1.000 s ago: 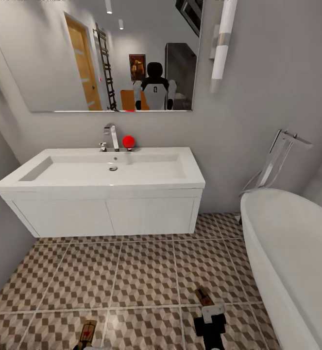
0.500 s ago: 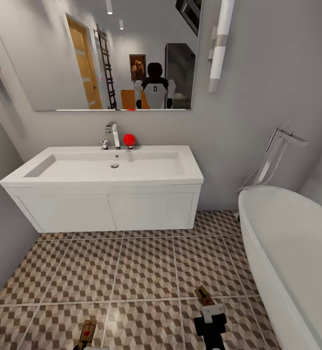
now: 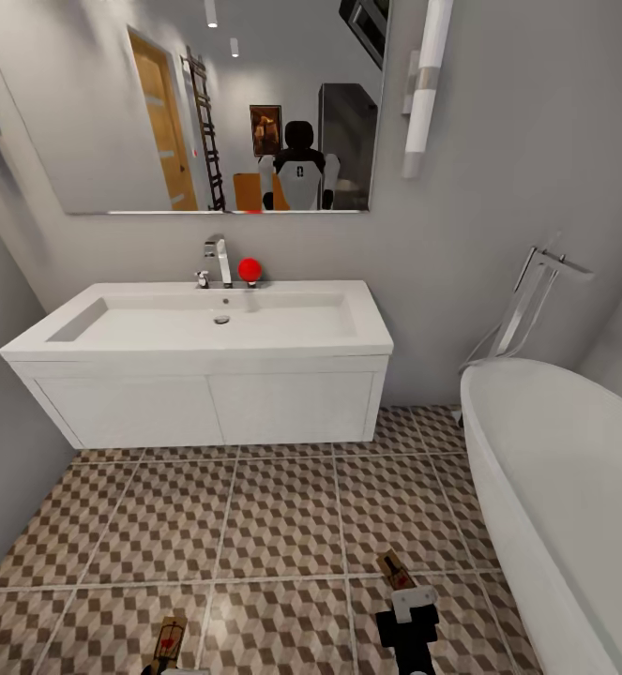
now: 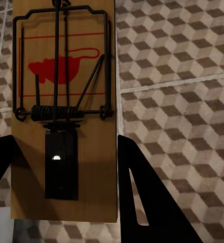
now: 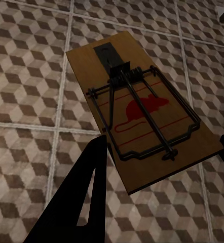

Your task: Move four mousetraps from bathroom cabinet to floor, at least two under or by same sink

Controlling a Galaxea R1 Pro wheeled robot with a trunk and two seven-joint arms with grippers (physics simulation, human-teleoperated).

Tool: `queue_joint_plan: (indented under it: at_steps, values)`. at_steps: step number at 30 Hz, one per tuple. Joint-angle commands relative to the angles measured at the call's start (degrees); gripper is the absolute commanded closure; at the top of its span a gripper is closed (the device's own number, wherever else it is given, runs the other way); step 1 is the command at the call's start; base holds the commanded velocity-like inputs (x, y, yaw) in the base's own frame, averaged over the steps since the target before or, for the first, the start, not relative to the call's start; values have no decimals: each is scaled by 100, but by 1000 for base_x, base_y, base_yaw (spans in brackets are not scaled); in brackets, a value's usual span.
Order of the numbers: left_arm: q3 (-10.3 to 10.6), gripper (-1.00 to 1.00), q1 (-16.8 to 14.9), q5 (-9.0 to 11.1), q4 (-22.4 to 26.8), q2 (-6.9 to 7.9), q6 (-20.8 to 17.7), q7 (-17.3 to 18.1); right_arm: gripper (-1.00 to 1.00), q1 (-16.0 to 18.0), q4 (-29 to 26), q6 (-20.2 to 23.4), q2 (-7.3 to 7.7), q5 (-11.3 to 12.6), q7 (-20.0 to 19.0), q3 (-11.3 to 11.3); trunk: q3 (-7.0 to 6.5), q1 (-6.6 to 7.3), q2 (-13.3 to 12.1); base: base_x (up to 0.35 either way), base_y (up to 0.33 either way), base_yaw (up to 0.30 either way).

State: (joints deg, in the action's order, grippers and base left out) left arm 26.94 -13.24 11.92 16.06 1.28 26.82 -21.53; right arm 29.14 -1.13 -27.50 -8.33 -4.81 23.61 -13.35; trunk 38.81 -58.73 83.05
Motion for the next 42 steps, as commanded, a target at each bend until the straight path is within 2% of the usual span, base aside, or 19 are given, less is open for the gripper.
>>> queue_joint_plan:
  at_steps: [1,23,29,32,33,35,37,38,39,40,42]
  values:
    - [49,100,-3,30,2,4,8,-35,100,4,7,-1,-3,-38,33,-10,5,0,2,0,0,0]
    - [49,100,-3,30,2,4,8,-34,100,4,3,-1,0,-38,38,-10,24,0,2,0,0,25]
    - [15,100,-3,33,33,-38,-90,-41,100,4,-28,-5,-17,-62,21,-22,24,0,2,0,0,1]
    - [-3,100,-7,37,150,-119,-602,-41,100,4,-61,-3,-36,-102,21,-28,24,0,2,0,0,0]
    - [-7,100,-9,38,315,-133,-977,-36,100,4,-122,13,-37,-117,21,-28,24,0,2,0,0,0]
    - [-17,100,-11,43,976,-92,-1917,-18,100,4,-449,152,-34,-133,14,-25,24,0,2,0,0,0]
    - [-46,100,-12,76,1785,30,-2938,0,100,4,-1051,686,-22,-136,-30,-21,24,0,2,0,0,0]
    - [-131,100,-17,90,2148,71,-3407,8,100,4,-1404,1119,-11,-129,-85,-19,24,0,2,0,0,0]
    - [-308,100,-29,98,2451,98,-3812,29,100,4,-1753,1590,11,-121,-165,-16,24,0,2,0,0,0]
    - [-423,100,-40,100,2573,105,-3987,46,100,4,-1921,1816,23,-117,-218,-14,24,0,2,0,0,0]
    - [-881,100,-151,105,2847,125,-4478,128,100,4,-2486,2499,50,-110,-453,-3,24,0,2,0,0,0]
